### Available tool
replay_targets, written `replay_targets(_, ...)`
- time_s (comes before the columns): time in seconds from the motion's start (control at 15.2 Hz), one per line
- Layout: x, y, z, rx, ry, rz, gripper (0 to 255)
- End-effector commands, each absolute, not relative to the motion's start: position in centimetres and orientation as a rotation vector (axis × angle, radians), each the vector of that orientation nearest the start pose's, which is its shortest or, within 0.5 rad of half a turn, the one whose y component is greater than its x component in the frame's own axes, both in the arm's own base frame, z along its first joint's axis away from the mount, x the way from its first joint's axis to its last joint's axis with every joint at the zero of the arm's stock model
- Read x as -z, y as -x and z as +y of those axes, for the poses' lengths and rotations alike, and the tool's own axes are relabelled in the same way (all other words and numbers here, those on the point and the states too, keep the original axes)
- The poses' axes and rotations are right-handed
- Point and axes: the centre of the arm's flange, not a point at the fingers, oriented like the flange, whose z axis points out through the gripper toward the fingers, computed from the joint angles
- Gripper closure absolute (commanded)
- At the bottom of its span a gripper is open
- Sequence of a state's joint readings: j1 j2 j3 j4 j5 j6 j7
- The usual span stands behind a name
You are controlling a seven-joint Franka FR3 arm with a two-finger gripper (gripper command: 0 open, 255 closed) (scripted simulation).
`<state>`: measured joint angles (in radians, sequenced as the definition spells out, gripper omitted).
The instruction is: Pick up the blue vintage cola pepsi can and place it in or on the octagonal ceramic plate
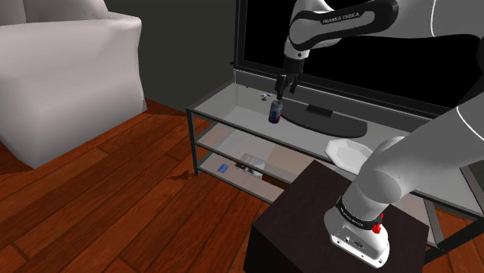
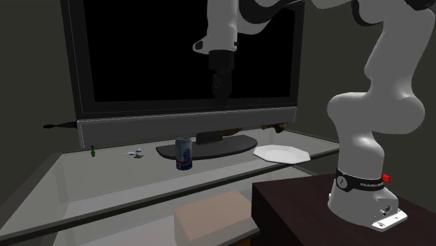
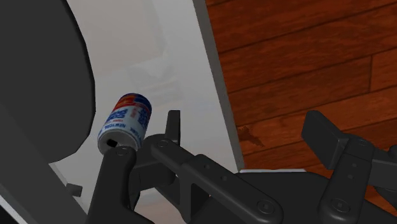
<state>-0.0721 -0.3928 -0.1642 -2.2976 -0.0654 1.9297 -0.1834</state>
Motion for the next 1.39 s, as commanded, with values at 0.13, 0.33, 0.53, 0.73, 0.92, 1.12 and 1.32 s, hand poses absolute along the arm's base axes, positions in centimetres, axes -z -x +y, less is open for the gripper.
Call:
replay_targets(0.13, -47.2, -45.2, -14.9, 0.025, 3.142, 0.037, 0)
replay_targets(0.33, -44.9, -47.2, -17.6, 0.019, 3.14, 0.043, 0)
replay_targets(0.53, -42.7, -49.1, -20.3, 0.012, 3.137, 0.049, 0)
replay_targets(0.73, -40.4, -51.1, -22.9, 0.006, 3.135, 0.054, 0)
replay_targets(0.92, -38.8, -52.5, -24.8, 0.002, 3.133, 0.058, 0)
replay_targets(1.12, -37.2, -52.5, -24.8, 0.002, 3.133, 0.058, 0)
replay_targets(1.32, -35.6, -52.5, -24.8, 0.002, 3.133, 0.058, 0)
